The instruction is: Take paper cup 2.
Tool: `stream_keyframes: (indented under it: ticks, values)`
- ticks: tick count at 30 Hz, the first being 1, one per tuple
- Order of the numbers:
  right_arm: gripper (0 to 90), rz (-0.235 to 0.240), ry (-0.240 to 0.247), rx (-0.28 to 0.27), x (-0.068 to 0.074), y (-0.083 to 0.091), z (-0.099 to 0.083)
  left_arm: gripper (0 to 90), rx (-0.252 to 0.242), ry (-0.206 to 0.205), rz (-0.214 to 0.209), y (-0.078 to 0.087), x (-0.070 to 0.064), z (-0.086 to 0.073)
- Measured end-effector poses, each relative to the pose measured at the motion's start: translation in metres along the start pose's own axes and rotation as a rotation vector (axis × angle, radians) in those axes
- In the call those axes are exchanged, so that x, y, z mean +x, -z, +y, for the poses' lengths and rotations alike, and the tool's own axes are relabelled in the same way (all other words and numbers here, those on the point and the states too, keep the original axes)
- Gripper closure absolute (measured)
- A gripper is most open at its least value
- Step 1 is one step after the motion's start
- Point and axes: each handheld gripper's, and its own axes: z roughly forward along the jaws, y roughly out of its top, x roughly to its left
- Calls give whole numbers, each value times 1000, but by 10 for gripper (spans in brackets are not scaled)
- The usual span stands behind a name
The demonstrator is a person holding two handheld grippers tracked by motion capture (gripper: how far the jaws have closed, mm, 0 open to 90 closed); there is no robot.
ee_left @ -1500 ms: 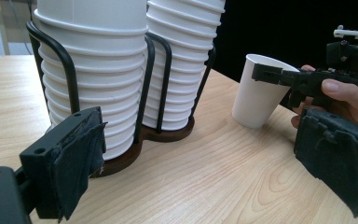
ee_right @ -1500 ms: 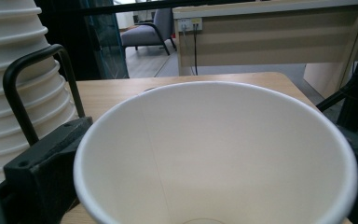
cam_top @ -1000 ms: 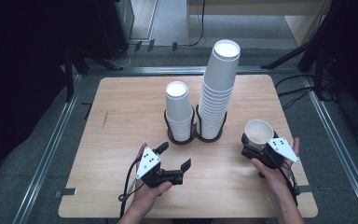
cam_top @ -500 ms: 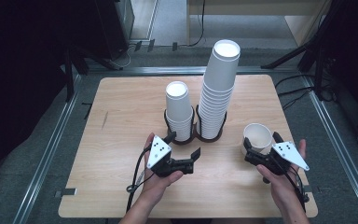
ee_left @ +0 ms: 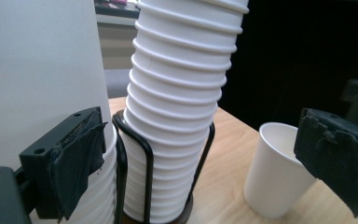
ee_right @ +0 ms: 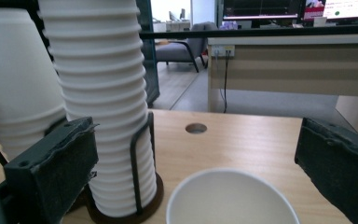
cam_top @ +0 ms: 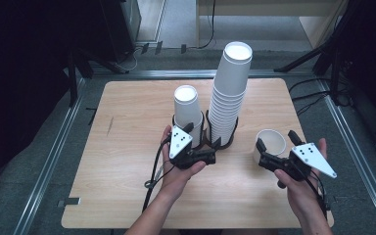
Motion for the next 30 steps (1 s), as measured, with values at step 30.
stream_keyframes:
  ticks: [30]
  values:
    - [0,150,-30,-40,45,-52,106,21,-54,-63,85,-58,-16,16]
